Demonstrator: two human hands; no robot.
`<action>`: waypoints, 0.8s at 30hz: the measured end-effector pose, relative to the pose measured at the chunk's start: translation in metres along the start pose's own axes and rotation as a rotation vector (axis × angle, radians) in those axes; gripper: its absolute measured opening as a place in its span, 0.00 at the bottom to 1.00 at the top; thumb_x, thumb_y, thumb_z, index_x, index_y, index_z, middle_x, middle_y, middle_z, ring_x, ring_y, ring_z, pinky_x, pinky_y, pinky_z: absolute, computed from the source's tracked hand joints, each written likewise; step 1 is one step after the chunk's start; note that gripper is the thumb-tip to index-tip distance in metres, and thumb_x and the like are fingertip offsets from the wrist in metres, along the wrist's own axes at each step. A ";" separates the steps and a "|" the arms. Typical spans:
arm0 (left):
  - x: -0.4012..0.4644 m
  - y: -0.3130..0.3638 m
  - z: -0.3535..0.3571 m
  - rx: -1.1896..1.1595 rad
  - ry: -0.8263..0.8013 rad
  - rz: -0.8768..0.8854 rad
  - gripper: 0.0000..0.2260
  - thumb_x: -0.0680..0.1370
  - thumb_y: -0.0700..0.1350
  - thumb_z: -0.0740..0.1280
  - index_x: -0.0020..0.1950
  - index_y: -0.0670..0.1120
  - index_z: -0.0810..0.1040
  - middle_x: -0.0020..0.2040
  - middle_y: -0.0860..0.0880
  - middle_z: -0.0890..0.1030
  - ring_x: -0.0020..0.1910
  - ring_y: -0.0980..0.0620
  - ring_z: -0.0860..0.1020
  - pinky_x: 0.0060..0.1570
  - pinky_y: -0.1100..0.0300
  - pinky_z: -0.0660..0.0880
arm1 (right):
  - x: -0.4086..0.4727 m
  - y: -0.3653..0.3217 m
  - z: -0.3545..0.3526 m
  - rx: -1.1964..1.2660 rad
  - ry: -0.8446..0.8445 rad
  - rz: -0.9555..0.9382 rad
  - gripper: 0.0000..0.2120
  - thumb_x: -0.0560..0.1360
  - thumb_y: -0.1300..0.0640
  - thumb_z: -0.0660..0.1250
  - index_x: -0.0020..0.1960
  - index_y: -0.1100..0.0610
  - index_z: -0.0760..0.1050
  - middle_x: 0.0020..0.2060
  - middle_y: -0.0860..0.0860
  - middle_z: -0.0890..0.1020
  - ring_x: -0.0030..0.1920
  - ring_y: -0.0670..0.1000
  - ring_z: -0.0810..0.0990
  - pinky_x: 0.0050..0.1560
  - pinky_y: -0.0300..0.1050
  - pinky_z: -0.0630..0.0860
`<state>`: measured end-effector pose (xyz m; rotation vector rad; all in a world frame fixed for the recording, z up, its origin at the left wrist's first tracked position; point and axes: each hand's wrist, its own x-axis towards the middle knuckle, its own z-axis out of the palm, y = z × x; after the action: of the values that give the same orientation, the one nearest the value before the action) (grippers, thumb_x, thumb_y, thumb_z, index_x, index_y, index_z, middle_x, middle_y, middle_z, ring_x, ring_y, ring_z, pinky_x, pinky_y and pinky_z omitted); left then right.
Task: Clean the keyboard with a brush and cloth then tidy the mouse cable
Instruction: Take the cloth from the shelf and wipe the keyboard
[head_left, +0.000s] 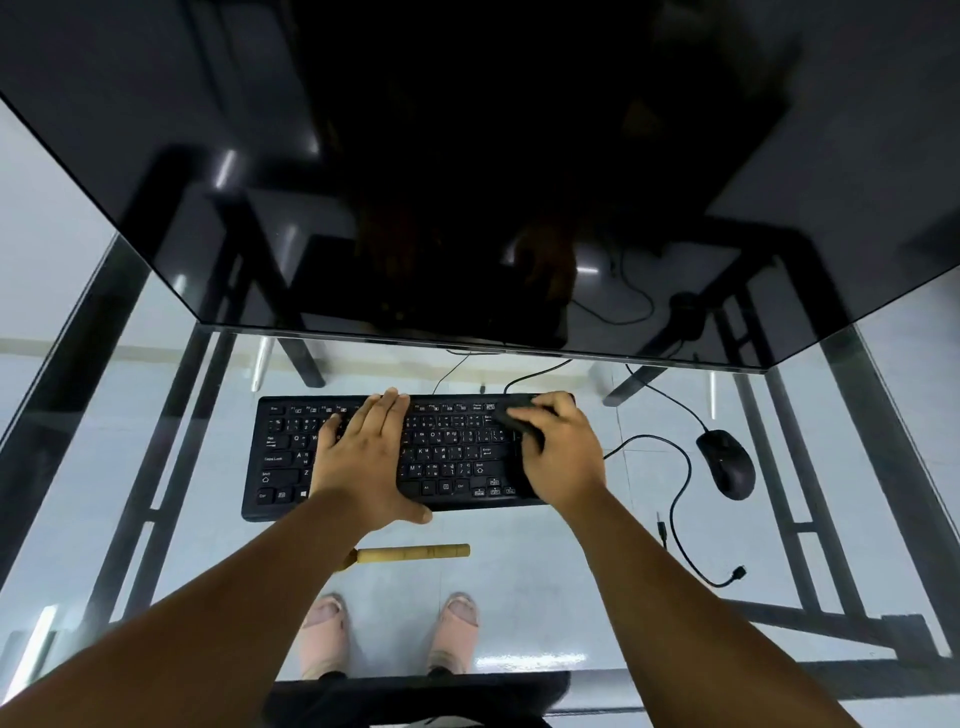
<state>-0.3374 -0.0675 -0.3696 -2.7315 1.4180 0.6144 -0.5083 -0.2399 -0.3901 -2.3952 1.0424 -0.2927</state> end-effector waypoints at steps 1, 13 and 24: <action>-0.002 -0.002 0.002 -0.016 0.023 -0.002 0.62 0.58 0.73 0.70 0.78 0.50 0.38 0.79 0.53 0.42 0.78 0.53 0.43 0.75 0.46 0.45 | -0.003 0.005 -0.003 0.007 -0.031 -0.056 0.18 0.72 0.64 0.66 0.55 0.46 0.83 0.57 0.45 0.77 0.56 0.49 0.77 0.53 0.43 0.77; -0.021 -0.016 0.017 -0.059 0.119 -0.035 0.58 0.60 0.76 0.65 0.79 0.48 0.43 0.80 0.51 0.45 0.78 0.52 0.45 0.75 0.48 0.48 | -0.018 0.026 -0.019 -0.070 -0.131 -0.280 0.24 0.67 0.71 0.65 0.48 0.45 0.85 0.57 0.44 0.81 0.48 0.53 0.75 0.52 0.48 0.76; -0.029 -0.034 0.014 -0.091 0.104 -0.104 0.60 0.60 0.75 0.67 0.78 0.48 0.41 0.79 0.51 0.42 0.78 0.52 0.40 0.75 0.49 0.43 | -0.035 0.045 -0.030 -0.217 -0.151 -0.422 0.23 0.63 0.70 0.66 0.42 0.43 0.85 0.56 0.41 0.81 0.45 0.51 0.73 0.43 0.51 0.75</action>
<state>-0.3304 -0.0223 -0.3788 -2.9256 1.2873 0.5536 -0.5718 -0.2507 -0.3880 -2.7737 0.5157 -0.1436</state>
